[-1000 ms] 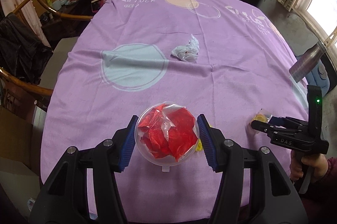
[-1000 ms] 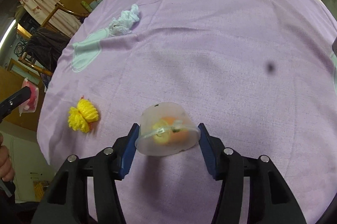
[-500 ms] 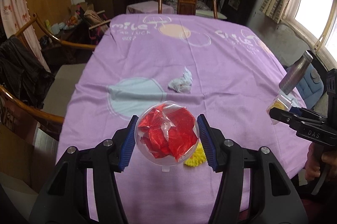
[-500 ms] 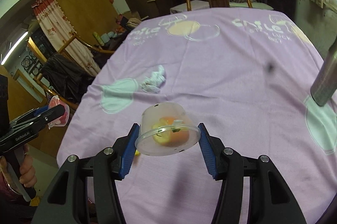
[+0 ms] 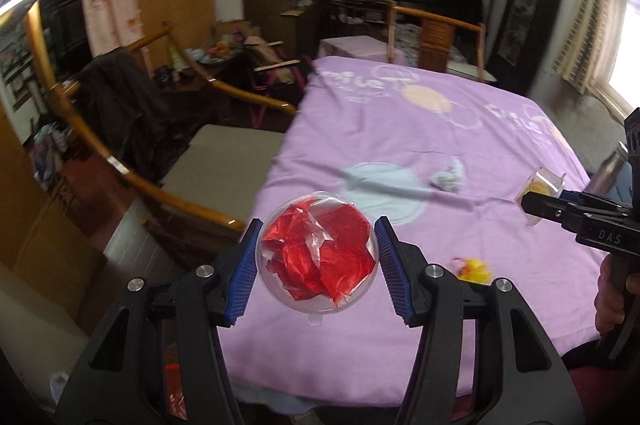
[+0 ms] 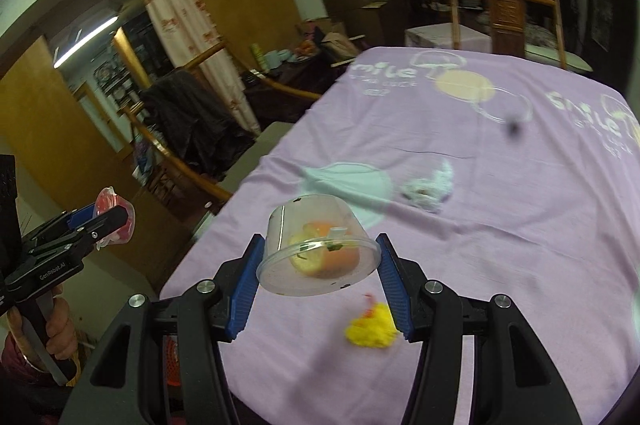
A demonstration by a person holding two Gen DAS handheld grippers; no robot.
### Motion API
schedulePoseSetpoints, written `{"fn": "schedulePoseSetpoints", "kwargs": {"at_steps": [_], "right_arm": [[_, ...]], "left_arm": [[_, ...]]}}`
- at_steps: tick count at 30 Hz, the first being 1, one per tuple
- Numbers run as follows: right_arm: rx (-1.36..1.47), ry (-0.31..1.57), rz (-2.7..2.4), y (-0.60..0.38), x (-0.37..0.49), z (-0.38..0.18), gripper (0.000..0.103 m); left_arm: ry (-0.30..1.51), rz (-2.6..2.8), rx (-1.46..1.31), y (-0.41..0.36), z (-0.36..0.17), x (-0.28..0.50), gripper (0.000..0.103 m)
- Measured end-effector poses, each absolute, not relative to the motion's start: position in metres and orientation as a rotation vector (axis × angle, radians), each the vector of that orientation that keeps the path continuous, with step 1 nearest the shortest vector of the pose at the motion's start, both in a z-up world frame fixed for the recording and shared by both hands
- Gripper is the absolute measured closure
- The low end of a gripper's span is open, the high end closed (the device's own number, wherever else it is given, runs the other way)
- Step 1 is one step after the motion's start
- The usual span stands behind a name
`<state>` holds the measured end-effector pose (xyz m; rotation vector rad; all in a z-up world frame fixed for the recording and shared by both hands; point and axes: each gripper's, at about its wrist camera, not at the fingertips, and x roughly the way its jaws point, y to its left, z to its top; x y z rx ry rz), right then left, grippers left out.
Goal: Collect trash
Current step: 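Carry the ball and cup to the red basket with both tools, then open both tools over the basket to drop ball and cup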
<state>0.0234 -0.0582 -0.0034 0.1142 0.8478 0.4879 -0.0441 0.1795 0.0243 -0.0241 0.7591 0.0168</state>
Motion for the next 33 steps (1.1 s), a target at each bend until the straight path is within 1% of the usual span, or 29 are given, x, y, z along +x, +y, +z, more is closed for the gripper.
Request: {"fn": "schedulePoseSetpoints", "kwargs": {"at_steps": [8,15,20,26,28,30,31,33], "right_arm": [[0.011,0.872,0.653,0.041,0.021,0.004,0.048],[-0.084,0.910,0.781,0.129,0.007,0.003,0.048],[-0.133,0.953,0.838,0.176,-0.007,-0.002,0.048],[-0.166,0.982,0.833,0.197,-0.023,-0.004,0.048],[-0.179,1.000,0.820,0.198,-0.027,-0.008,0.048],[-0.186,1.022,0.812,0.201,-0.031,-0.012,0.048],[-0.191,1.031,0.812,0.202,-0.031,-0.015,0.048],[-0.204,1.047,0.816,0.206,-0.033,-0.019,0.048]], "left_arm": [[0.776,0.227,-0.142,0.275,0.010,-0.105,0.047],[0.838,0.357,-0.241,0.344,-0.019,-0.158,0.047],[0.933,0.390,-0.378,0.389,-0.059,-0.192,0.047],[1.048,0.423,-0.467,0.426,-0.109,-0.216,0.047],[1.076,0.437,-0.492,0.434,-0.121,-0.222,0.043],[1.085,0.453,-0.508,0.435,-0.125,-0.226,0.032],[1.083,0.458,-0.515,0.437,-0.125,-0.229,0.030],[1.076,0.465,-0.528,0.439,-0.123,-0.234,0.023]]}}
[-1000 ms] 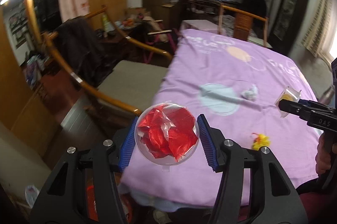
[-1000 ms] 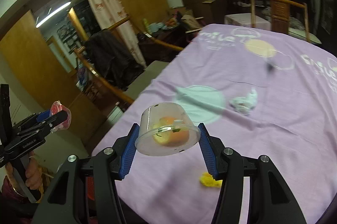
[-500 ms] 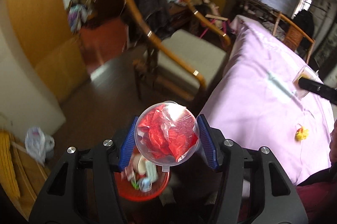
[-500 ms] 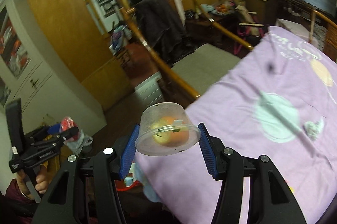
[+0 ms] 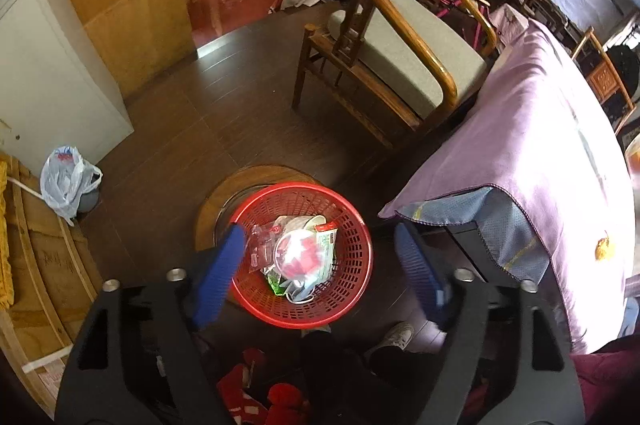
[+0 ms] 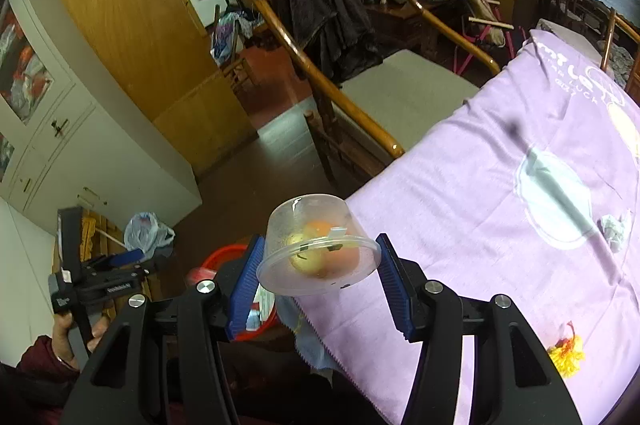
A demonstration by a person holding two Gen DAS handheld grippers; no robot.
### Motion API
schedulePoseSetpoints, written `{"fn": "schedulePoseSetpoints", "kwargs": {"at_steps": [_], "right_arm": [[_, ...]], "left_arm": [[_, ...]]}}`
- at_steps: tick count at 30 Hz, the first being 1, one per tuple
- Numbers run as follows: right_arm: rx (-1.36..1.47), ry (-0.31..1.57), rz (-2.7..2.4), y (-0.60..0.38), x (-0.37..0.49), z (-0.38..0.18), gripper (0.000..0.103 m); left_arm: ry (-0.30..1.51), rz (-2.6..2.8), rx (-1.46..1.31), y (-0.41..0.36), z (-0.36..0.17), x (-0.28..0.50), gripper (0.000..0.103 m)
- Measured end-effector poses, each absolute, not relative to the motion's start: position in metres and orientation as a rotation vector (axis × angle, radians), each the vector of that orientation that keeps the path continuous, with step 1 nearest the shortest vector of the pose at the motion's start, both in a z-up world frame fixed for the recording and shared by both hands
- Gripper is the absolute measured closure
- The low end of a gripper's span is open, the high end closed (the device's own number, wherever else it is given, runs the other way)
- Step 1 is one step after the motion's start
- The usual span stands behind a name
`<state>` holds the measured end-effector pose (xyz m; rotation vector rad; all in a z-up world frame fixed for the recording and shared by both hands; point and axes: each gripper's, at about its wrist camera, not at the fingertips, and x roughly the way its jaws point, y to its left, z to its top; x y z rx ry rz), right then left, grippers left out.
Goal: Collect trash
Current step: 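Open both tools over the basket to drop ball and cup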
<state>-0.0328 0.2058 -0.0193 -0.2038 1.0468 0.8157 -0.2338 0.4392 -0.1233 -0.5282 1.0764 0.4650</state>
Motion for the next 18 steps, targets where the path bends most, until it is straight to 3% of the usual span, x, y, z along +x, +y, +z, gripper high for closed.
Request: {"fn": "schedulePoseSetpoints", "kwargs": {"at_steps": [18], "right_arm": [[-0.395,1.117,1.158,0.311,-0.076,-0.049,0.047]], "left_arm": [[1.041,0.736,-0.636,0.466,-0.108,-0.329,0.018]]}}
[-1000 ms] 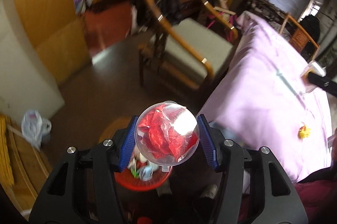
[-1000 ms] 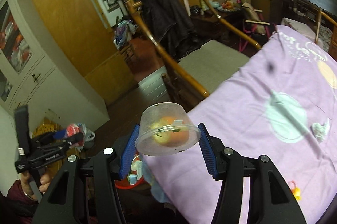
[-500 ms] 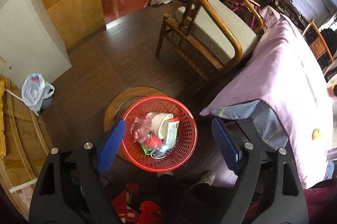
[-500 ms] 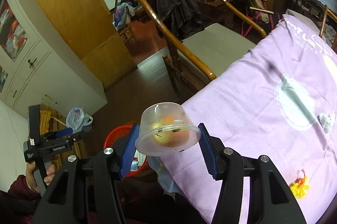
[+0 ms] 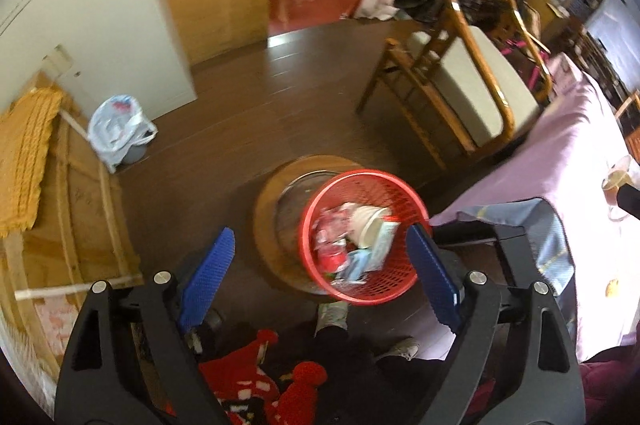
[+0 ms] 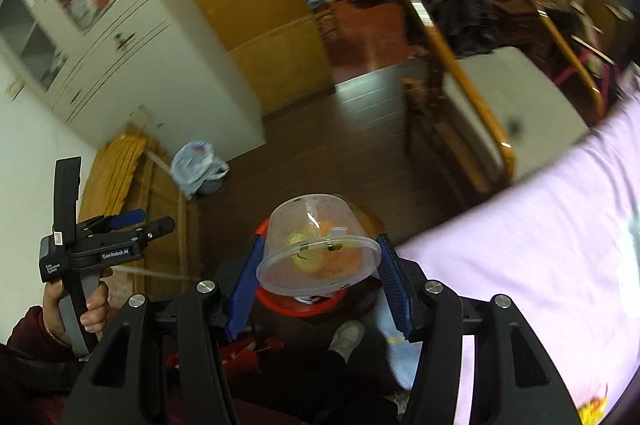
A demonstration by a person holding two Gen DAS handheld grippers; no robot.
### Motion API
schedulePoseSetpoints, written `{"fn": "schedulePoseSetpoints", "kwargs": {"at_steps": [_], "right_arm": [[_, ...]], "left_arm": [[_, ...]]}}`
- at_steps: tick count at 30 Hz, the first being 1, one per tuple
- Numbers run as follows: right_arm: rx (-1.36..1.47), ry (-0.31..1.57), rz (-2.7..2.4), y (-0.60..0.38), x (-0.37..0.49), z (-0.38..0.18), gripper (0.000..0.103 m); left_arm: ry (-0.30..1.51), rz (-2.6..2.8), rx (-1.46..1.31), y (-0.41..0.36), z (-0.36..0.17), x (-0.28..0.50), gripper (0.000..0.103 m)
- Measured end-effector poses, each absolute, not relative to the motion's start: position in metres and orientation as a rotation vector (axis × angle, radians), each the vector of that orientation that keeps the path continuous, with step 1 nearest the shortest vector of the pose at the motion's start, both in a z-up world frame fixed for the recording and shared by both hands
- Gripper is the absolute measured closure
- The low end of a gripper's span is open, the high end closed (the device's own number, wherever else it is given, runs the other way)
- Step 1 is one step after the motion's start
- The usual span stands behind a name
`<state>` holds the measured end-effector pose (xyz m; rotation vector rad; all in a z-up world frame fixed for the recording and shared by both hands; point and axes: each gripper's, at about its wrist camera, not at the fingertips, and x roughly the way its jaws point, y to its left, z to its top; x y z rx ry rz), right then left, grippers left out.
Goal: Collect trash
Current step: 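Open both tools over the basket to drop ball and cup, then bring both tools back over the table toward the yellow tassel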
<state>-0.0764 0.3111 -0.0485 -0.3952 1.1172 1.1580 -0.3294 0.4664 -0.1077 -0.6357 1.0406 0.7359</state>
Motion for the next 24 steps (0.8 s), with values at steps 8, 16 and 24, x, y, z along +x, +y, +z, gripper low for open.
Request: {"fn": "schedulePoseSetpoints", "kwargs": {"at_steps": [8,16,24], "right_arm": [[-0.459,1.105,1.309,0.369,-0.114,-0.050,0.047],[-0.454,1.100,1.320,0.385,-0.119,-0.046,0.034],[-0.356,1.063,1.163,0.335,-0.091,-0.031,0.034]], "left_arm": [[1.035,0.853,-0.679,0.478,-0.104,-0.375,0.018],[1.015,0.856,-0.675,0.486,-0.100,-0.376,0.018],[1.018,0.700,-0.557,0.476,-0.092,-0.313,0.018]]}}
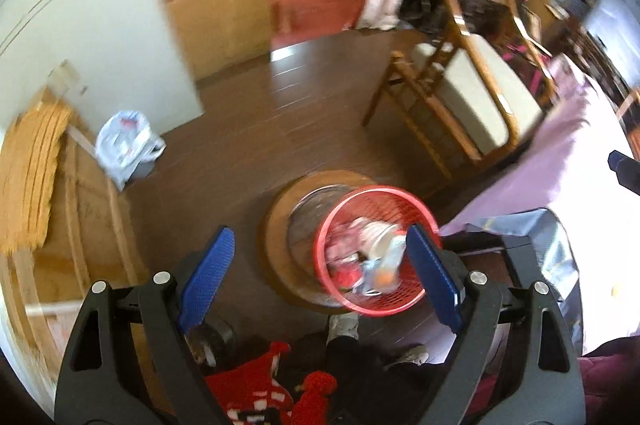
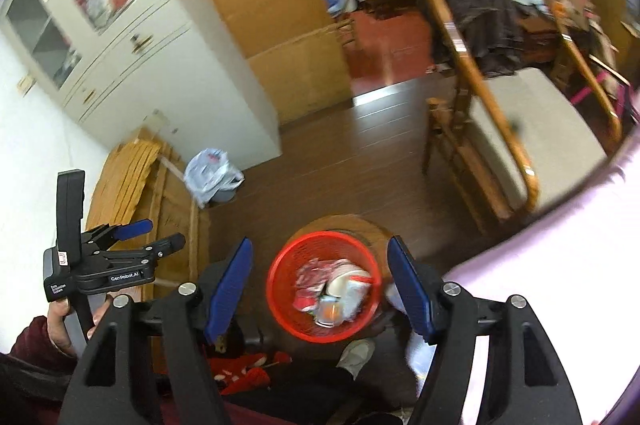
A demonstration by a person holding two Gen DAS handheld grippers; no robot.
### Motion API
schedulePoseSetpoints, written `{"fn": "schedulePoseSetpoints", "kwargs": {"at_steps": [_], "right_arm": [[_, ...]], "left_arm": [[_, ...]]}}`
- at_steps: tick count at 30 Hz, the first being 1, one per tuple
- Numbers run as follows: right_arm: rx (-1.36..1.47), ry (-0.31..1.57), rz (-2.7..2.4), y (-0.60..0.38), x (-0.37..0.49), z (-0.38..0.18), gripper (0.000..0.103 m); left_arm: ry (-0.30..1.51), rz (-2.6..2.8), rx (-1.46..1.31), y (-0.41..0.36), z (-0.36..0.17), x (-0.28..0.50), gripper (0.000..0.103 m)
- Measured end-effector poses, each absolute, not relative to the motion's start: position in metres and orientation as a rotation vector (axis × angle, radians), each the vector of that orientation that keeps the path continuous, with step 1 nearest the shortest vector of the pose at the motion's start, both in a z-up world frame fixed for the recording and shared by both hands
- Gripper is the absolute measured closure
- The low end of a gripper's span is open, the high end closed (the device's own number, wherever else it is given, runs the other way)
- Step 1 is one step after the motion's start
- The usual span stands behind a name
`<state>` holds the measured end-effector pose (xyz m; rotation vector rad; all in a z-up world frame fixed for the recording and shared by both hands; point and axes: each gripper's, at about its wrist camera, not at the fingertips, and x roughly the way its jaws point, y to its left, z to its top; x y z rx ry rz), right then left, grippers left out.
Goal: Collect trash
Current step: 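Bring both tools back over the table toward the yellow tassel, then grasp the yellow yarn tassel with the left tool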
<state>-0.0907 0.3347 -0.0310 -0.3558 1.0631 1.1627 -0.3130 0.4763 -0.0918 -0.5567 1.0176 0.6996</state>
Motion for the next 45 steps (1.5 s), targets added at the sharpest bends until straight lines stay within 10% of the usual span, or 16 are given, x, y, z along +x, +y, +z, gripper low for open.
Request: {"fn": "schedulePoseSetpoints", "kwargs": {"at_steps": [45], "right_arm": [[0.361,0.898,0.117,-0.203,-0.038,-0.049,0.024]], "left_arm": [[1.053,-0.275,0.096,0.067,-0.073,0.002,0.013]]}}
